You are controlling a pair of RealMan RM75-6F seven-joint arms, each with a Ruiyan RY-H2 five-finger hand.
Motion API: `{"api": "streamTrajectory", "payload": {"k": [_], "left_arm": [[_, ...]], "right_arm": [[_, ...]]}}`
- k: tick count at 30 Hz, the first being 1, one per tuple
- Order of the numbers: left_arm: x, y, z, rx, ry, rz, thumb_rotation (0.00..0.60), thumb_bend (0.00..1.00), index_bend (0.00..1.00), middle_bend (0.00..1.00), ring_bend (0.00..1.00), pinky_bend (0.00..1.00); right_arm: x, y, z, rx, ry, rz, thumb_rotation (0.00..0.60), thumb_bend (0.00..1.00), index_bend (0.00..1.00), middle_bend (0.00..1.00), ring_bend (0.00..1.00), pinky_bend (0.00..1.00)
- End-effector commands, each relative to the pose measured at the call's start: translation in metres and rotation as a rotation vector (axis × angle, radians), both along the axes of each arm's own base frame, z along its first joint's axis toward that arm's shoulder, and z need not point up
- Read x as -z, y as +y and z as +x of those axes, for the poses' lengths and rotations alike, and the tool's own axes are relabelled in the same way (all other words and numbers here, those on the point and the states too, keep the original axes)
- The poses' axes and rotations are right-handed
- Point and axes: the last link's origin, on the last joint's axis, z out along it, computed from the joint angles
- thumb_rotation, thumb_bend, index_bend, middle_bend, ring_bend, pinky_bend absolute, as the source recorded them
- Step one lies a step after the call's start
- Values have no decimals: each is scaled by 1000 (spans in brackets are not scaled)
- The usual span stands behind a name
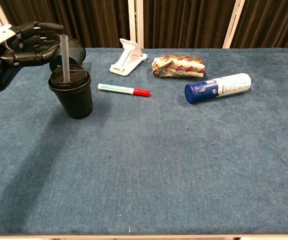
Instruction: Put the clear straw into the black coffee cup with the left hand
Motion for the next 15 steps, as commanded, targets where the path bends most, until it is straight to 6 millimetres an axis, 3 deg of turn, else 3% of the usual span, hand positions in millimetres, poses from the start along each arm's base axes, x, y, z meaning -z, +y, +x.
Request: {"api": "streamTrajectory", "payload": {"k": [1,7,15], "left_arm": [[-2,-1,-2,0,7,3,600,292,131,206,55,12],[-22,-7,-17,3,84,32,600,243,24,157,17,0],[-94,-40,-94,-105,575,64,600,233,97,152,16,0]], "right_arm": [[-1,0,0,-2,-1,-3,600,130,0,71,0,19],[-7,0,0,-5,-2,-17,600,129,0,71,0,19],[-26,-1,-7,8,-49,-76,600,129,0,71,0,23]]}}
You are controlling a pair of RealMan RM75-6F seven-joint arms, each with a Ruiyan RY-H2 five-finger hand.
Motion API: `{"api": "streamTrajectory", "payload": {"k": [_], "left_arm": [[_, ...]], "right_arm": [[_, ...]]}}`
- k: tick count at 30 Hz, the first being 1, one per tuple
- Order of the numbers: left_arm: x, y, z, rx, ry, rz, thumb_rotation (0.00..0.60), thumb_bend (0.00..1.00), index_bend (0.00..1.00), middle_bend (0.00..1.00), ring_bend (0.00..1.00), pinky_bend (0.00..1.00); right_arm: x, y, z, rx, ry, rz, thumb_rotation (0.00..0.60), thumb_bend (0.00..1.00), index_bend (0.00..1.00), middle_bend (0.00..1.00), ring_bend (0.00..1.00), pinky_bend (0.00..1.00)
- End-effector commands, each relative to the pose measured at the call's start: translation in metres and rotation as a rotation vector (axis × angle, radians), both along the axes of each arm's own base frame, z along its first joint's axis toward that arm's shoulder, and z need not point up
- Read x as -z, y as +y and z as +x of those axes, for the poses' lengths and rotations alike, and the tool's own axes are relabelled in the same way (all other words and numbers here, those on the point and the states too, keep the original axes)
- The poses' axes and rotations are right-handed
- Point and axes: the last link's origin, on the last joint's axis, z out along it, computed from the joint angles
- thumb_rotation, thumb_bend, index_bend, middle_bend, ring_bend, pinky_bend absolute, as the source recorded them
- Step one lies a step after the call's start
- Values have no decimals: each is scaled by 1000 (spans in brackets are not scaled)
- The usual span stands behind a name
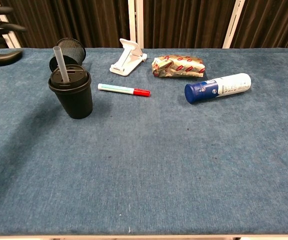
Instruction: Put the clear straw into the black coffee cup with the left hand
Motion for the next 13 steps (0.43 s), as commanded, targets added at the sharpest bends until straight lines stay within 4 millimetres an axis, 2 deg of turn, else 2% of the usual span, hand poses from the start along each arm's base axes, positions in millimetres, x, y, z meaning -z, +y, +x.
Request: {"api": "streamTrajectory", "payload": {"k": [1,7,13], "left_arm": [[-45,-33,-49,-103,320,33,600,234,101,152,16,0],[-85,-76,-83,-192,587,98,600,234,104,152,16,0],[-108,-116,-95,-233,666,157,600,225,104,152,13,0]], "right_arm": [[-8,1,-4,2,-30,-32,600,129,0,71,0,23],[-5,5,-2,-31,-114,-34,600,129,0,65,0,23],[-8,9,4,-76,-138,-47,600,129,0,58,0,23]]}}
